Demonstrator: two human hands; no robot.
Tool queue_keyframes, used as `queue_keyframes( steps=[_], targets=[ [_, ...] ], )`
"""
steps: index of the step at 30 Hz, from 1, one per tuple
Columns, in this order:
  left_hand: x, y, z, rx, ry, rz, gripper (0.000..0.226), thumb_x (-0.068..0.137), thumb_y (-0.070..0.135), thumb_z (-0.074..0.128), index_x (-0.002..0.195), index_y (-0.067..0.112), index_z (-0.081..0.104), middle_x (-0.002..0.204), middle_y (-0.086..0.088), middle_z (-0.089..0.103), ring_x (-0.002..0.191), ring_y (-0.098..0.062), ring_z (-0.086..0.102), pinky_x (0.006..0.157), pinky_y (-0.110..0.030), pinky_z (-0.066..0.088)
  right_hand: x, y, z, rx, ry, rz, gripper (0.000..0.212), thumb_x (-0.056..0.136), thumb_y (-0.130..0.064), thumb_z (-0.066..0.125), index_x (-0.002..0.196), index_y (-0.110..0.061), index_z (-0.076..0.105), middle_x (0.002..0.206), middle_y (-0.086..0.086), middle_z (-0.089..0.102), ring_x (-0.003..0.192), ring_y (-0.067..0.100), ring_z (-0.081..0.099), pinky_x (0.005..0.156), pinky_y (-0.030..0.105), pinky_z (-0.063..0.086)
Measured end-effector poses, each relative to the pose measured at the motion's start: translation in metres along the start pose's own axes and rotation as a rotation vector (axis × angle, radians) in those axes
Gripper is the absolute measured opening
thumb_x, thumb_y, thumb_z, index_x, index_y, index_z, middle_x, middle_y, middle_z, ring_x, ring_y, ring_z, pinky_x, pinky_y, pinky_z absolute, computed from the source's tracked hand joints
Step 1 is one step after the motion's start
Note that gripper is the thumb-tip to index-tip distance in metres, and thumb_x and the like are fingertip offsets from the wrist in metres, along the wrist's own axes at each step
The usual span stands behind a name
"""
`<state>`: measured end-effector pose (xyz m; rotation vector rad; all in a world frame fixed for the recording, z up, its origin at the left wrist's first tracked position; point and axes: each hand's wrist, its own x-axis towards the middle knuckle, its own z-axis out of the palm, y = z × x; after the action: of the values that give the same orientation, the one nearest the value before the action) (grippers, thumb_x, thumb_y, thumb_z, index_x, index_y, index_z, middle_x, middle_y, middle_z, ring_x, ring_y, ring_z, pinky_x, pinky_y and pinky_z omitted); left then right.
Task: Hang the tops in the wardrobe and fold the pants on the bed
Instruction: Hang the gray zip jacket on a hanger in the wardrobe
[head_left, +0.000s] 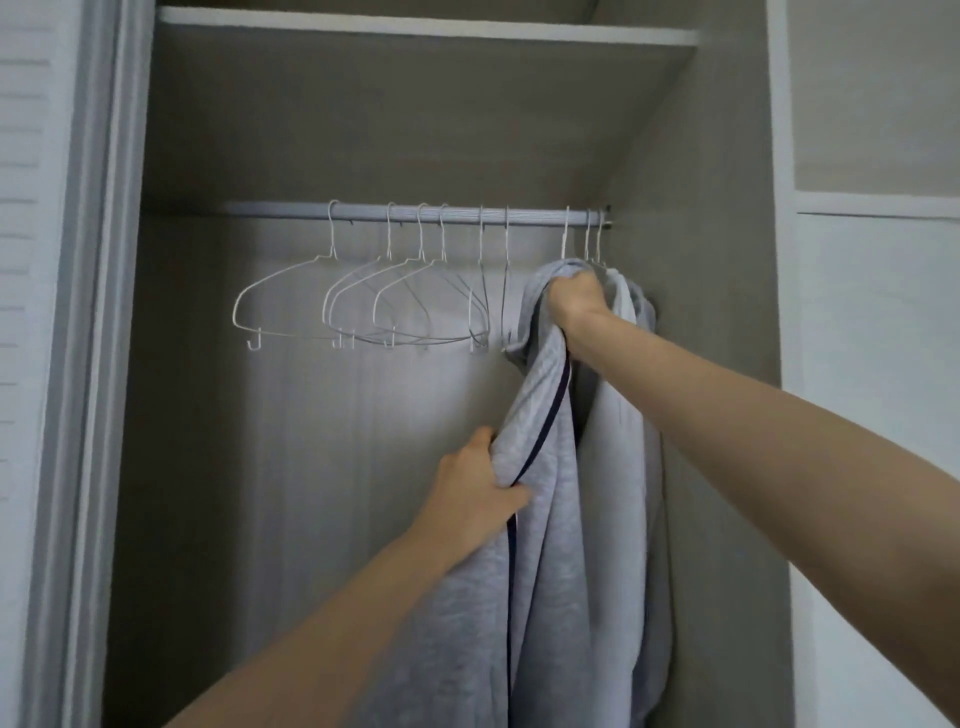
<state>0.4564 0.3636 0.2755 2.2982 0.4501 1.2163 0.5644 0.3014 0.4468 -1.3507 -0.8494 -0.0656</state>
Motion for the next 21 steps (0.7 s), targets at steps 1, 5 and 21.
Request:
queue_keyframes(
  steps=[1,5,21],
  targets=[
    [0.011,-0.002,0.001,-0.018,-0.008,0.019,0.028,0.079,0.017,0.069,0.102,0.01,0.054,0.093,-0.006,0.067,0.081,-0.022,0.066,0.069,-0.034,0.056,0.009,0.0,0.001,-0.001,0.012,0.003,0.037,0.098,-0.009,0.036,0.13,0.007,0.047,0.133,0.023,0.052,0.122,0.036,0.051,0.094,0.036,0.044],
    [0.053,-0.009,0.011,-0.05,0.013,0.093,0.023,0.084,0.019,0.068,0.102,0.012,0.054,0.091,-0.004,0.067,0.08,-0.02,0.065,0.071,-0.037,0.057,0.061,0.0,0.008,-0.084,0.075,-0.051,0.036,0.1,-0.004,0.034,0.134,0.005,0.044,0.136,0.02,0.05,0.126,0.032,0.048,0.102,0.032,0.038],
    [0.131,-0.036,0.031,0.067,0.098,0.16,0.044,0.084,0.021,0.067,0.121,0.026,0.043,0.095,0.0,0.064,0.079,-0.017,0.064,0.071,-0.04,0.058,0.152,0.022,0.03,-0.209,0.071,-0.188,0.037,0.099,-0.01,0.04,0.134,0.002,0.045,0.135,0.019,0.051,0.123,0.032,0.05,0.092,0.029,0.04]
  ],
)
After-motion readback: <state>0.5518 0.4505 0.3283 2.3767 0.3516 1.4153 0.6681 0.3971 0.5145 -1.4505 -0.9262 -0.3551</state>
